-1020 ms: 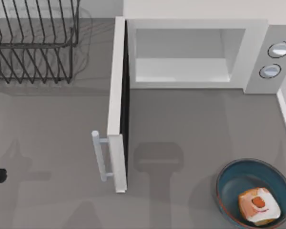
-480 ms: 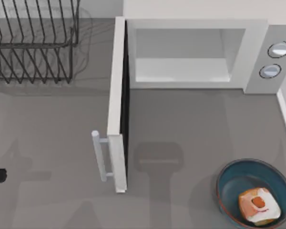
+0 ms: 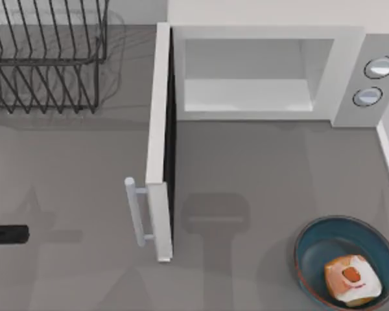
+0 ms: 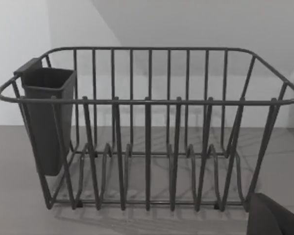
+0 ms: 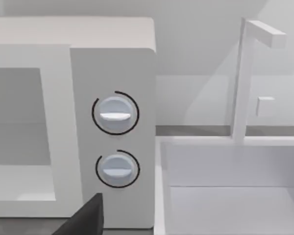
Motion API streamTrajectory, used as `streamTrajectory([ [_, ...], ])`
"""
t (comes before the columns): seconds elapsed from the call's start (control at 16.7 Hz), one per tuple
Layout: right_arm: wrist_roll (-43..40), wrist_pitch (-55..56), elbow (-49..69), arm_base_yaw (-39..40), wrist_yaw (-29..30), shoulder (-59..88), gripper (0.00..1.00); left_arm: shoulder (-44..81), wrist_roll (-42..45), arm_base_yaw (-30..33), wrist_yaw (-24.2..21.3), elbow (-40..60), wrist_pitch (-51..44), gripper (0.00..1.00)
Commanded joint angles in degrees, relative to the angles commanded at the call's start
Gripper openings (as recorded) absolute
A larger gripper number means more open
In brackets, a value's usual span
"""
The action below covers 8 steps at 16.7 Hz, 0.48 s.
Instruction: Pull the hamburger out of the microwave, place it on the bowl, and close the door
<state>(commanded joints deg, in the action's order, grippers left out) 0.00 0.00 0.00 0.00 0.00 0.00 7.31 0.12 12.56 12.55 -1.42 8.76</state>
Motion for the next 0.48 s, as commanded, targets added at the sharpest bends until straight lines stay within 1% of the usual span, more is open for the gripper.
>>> streamTrajectory([
  [0.3, 0.00, 0.00, 0.00, 0.00, 0.00, 0.00, 1.00, -0.03, -0.03, 0.41, 0.43, 0.15, 0.03, 0.00],
  [0.42, 0.00, 0.00, 0.00, 0.00, 0.00, 0.00, 1.00, -1.09, -0.04, 2.60, 2.61, 0.79, -1.66, 0.00],
  [0.48, 0.00, 0.00, 0.00, 0.00, 0.00, 0.00, 1.00, -1.92, -0.04, 4.61, 4.63, 1.29, -3.01, 0.00],
])
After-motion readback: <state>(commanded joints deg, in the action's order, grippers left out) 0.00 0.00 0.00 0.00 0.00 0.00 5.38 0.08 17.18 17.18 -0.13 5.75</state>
